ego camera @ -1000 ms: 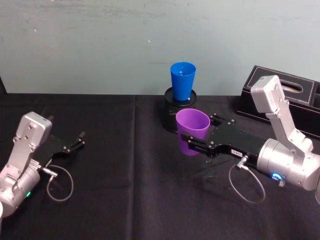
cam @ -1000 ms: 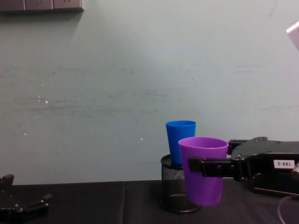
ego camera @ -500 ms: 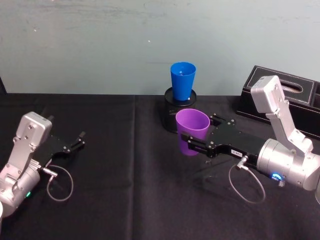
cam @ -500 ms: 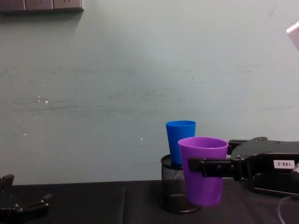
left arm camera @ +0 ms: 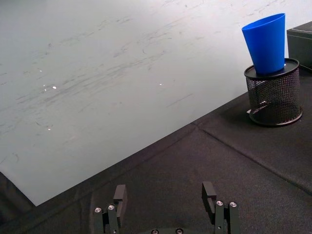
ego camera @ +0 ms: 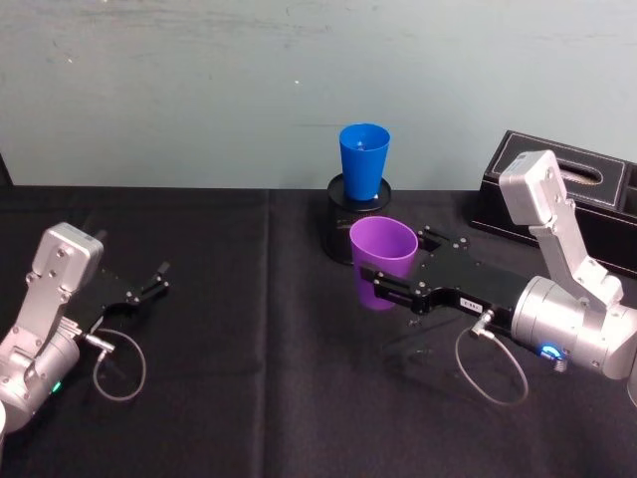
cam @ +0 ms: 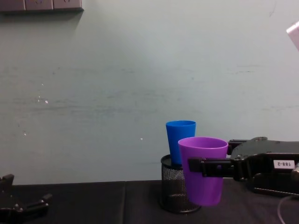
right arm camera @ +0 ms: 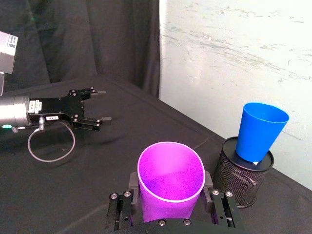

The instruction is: Pick up one cup with a gripper and tap it against the other cup.

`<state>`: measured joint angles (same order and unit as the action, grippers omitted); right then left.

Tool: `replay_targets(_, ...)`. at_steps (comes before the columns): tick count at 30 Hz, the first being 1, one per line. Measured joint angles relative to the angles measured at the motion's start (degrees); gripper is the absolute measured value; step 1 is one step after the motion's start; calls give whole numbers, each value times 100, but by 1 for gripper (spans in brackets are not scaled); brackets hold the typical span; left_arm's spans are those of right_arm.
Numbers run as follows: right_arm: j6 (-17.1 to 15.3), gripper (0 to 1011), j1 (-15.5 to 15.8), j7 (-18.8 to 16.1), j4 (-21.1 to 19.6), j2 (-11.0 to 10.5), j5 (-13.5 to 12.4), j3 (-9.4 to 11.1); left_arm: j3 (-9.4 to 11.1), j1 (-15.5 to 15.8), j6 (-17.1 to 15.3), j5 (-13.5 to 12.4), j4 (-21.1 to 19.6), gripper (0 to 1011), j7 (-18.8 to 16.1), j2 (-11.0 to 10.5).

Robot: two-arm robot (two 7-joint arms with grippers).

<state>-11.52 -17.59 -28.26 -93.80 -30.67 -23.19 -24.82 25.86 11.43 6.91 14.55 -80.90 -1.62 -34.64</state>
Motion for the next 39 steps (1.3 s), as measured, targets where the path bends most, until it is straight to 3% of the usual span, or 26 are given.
replay_targets(39,-1,736,0,0,0,0,0,0,0,0,0,0,0,1011,0,0)
